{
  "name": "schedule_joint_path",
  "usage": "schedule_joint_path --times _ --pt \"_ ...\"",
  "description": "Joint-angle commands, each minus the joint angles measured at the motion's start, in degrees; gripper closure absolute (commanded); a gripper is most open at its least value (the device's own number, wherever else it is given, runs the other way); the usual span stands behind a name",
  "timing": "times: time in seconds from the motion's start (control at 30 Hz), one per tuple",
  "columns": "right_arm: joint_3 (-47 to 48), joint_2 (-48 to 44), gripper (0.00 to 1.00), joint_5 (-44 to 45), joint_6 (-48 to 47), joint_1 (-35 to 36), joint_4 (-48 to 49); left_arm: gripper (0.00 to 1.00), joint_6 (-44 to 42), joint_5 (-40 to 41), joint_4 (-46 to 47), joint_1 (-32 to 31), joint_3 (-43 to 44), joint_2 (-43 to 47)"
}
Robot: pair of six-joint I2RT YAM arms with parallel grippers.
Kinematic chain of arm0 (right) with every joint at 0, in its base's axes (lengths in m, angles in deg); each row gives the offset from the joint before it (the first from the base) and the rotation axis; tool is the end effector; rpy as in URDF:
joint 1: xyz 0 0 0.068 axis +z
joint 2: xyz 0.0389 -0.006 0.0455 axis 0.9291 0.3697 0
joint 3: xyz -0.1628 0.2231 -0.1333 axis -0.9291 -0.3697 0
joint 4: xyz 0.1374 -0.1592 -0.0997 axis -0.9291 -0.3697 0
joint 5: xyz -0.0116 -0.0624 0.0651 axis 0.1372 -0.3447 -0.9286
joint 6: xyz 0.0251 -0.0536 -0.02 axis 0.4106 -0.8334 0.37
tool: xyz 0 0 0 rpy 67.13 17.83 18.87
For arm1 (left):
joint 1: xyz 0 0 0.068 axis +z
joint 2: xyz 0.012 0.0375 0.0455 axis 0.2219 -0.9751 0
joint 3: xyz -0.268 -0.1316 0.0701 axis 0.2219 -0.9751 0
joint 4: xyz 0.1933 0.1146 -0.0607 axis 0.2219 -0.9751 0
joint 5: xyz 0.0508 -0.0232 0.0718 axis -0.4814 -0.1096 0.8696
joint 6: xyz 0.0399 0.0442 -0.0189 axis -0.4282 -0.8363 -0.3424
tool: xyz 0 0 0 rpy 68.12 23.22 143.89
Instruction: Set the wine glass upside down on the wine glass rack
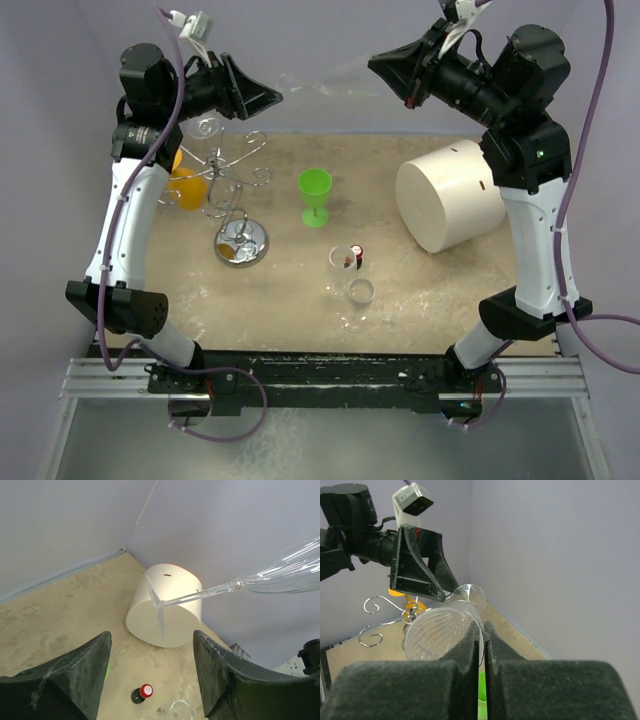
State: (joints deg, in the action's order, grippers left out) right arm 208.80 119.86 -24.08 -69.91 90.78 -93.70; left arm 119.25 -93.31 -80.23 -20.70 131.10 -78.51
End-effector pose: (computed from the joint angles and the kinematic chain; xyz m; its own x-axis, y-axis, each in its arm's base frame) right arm 0.2239 0.1172 0.6426 0.2369 0.1400 -0.9614 -0.7666 0.6349 -0.0964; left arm 0.3075 -0.0778 0.5488 -0.4036 -0.3056 -0.8624 0.7142 0.4839 -0.5057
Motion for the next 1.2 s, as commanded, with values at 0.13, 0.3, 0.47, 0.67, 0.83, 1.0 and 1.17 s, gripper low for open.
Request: schedule_joint_path --times 0.13,0.3,0.47,0.67,0.83,1.0,1.17 --pt "-0.1 -1.4 1.0 -4.7 2.3 0.0 3.2 0.34 4.9 -2.5 7.5 -1.9 -3.0 0.2" --pt "-0.6 -1.1 1.0 -5.7 2.7 0.0 3.3 0.46 5.0 -2.5 8.0 -2.1 -3.5 0.2" --pt "0.1 -0.1 1.0 -6.1 2.9 0.0 3.4 0.6 5.0 -2.6 7.7 -2.1 -3.8 0.6" --pt "-0.6 -0.4 1.0 -5.0 2.4 0.0 3.6 0.61 3.8 -1.5 5.4 -2.1 -4.1 1.5" --pt "-1.8 -1.0 1.0 -3.6 1.7 0.0 3.8 0.55 3.2 -0.5 4.2 -2.1 -4.5 2.4" --pt "-2.6 -1.4 1.0 -3.6 1.6 0.0 4.0 0.63 3.4 -0.8 4.6 -2.1 -5.1 2.8" --pt "-3.2 -1.6 1.0 -3.5 1.6 0.0 4.3 0.75 4.1 -1.1 5.4 -2.1 -6.6 3.3"
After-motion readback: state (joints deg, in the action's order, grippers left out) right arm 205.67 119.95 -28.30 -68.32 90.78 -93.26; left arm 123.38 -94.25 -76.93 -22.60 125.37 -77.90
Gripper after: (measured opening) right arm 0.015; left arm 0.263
